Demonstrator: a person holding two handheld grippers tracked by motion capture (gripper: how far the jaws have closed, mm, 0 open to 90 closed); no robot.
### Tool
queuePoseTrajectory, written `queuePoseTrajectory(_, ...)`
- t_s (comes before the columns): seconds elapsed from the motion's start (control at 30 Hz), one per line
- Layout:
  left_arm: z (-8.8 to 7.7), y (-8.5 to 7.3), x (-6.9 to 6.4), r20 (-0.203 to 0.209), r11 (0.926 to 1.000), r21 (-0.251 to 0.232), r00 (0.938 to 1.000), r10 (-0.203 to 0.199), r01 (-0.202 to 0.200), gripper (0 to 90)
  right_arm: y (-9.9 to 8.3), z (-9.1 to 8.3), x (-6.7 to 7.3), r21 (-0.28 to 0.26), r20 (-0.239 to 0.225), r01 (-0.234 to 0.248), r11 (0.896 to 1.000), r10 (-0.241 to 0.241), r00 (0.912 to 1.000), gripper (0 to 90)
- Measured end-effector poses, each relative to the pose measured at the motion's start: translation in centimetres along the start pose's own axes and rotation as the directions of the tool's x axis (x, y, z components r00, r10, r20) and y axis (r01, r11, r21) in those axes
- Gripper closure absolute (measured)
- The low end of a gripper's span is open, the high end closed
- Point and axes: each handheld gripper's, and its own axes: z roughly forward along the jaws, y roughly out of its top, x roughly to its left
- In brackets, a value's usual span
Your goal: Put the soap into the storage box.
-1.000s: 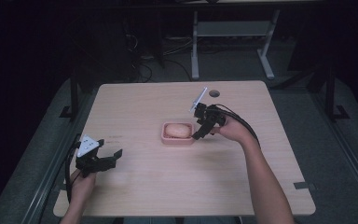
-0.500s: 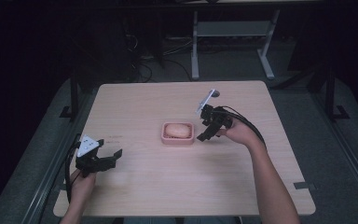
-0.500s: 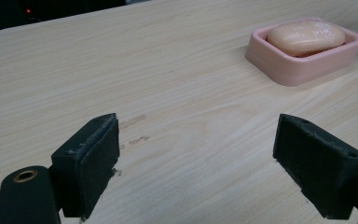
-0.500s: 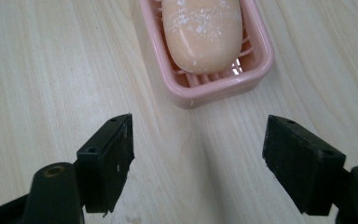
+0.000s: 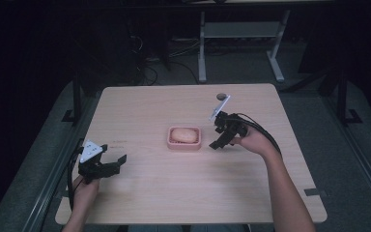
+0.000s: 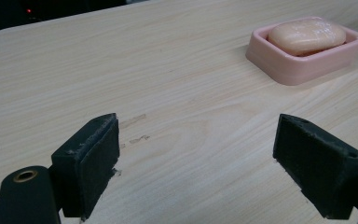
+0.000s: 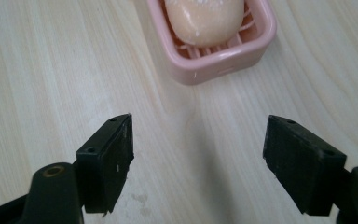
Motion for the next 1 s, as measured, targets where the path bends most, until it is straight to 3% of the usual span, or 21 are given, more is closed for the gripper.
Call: queuePoseTrajectory(1.0,0.0,0.0,0.0,-0.001,0.9999,0.009,1.0,0.006,-0.006,14.2,-4.6,-0.8,0.7,-0.007,0.02,-0.05,0.999,0.05,0.9985,24.0)
